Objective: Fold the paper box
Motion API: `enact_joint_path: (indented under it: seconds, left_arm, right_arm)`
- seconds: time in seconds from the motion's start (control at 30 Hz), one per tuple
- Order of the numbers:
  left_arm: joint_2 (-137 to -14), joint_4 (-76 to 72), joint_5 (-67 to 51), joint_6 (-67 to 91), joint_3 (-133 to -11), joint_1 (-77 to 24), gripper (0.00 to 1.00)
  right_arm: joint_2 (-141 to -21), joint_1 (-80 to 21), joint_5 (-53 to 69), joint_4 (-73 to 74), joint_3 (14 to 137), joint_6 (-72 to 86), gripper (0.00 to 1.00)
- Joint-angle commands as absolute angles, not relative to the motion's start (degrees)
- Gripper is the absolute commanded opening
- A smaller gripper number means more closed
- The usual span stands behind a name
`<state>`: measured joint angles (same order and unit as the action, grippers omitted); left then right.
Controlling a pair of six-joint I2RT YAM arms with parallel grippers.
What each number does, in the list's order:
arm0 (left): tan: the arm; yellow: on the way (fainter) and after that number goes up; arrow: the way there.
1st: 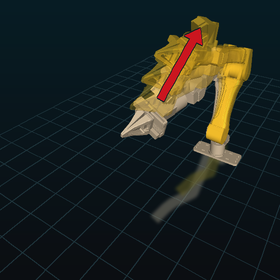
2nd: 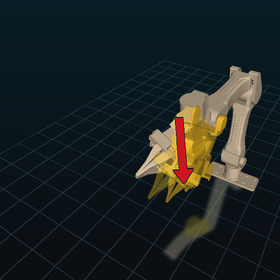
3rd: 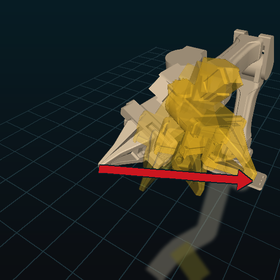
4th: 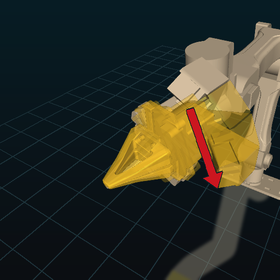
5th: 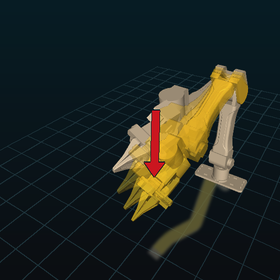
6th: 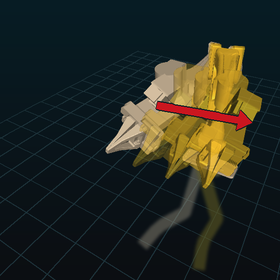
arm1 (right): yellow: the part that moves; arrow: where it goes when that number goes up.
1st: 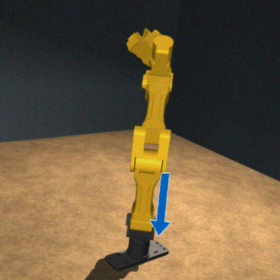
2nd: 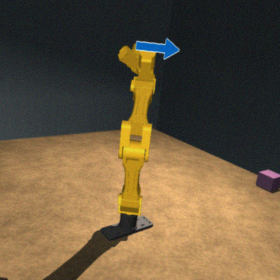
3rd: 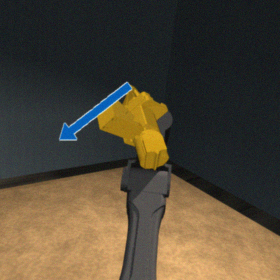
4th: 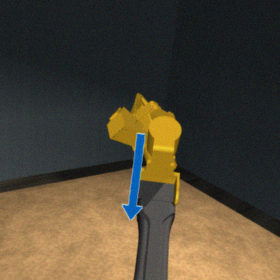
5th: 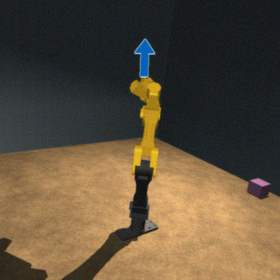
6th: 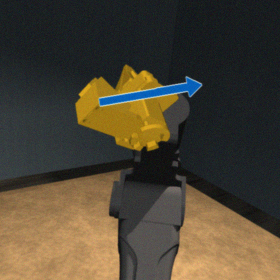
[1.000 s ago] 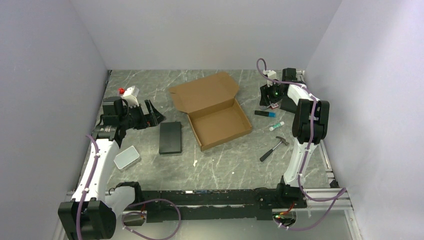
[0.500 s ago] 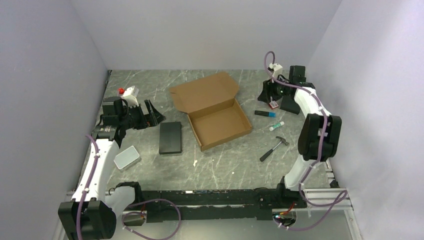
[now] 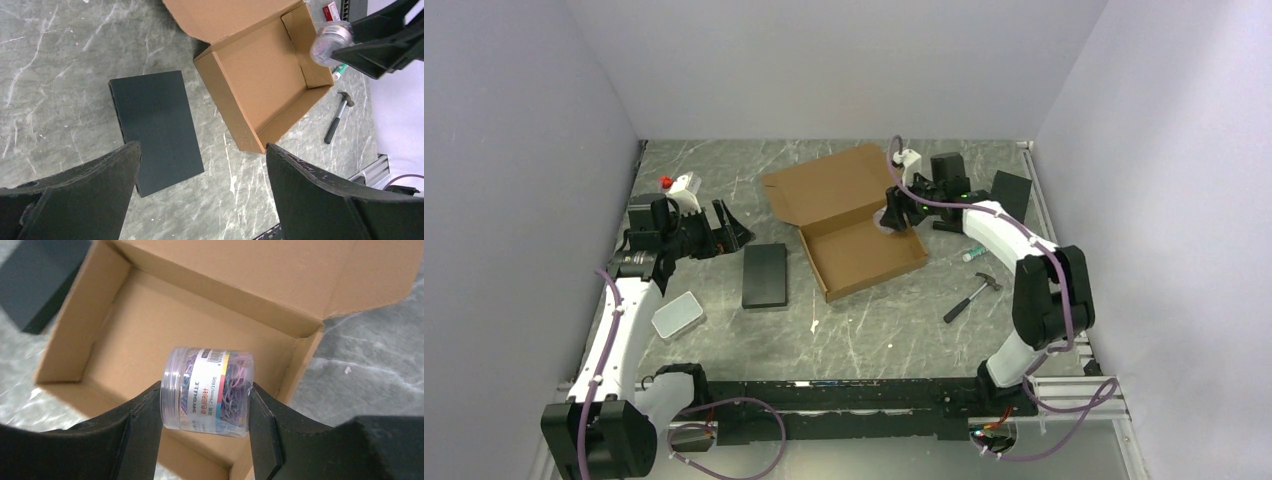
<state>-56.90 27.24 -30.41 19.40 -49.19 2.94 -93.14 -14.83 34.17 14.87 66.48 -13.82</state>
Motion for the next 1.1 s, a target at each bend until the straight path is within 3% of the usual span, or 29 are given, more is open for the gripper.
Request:
enact_joint_path:
  seconds: [0.0,0.13,0.3,0.47,0.57,0.93,1.07]
  left_arm:
    - [-57.4,25.6,-32.6,20.0,-49.4,3.5,0.99]
    - [-57.5,25.5,-32.9,20.0,-49.3,3.7,0.99]
    - [-57.6,25.2,-33.4,20.0,-49.3,3.9,0.99]
    - [-57.3,25.2,-33.5,20.1,-49.2,4.0,0.99]
    - [-57.2,25.1,-33.6,20.1,-49.2,4.2,0.99]
    - [-57.1,25.1,-33.9,20.2,-49.2,4.3,0.99]
    - [-57.0,25.2,-33.7,20.2,-49.2,4.3,0.99]
  right_arm:
    - [-96.2,-19.2,17.3,6.3,66.6,-7.5,0.01]
    - [-99.6,-22.9,7.3,4.4,67.8,-5.6,0.04]
    - [-102.8,-26.3,0.2,2.4,68.6,-5.2,0.21]
    - [-104.5,-28.2,-5.4,2.6,69.8,-6.5,0.49]
    - [-103.9,-28.4,-6.0,3.2,70.2,-7.5,0.61]
    - [-97.9,-28.0,4.9,8.3,70.6,-13.8,0.81]
    - [-96.2,-26.0,14.6,13.6,71.8,-17.9,0.9]
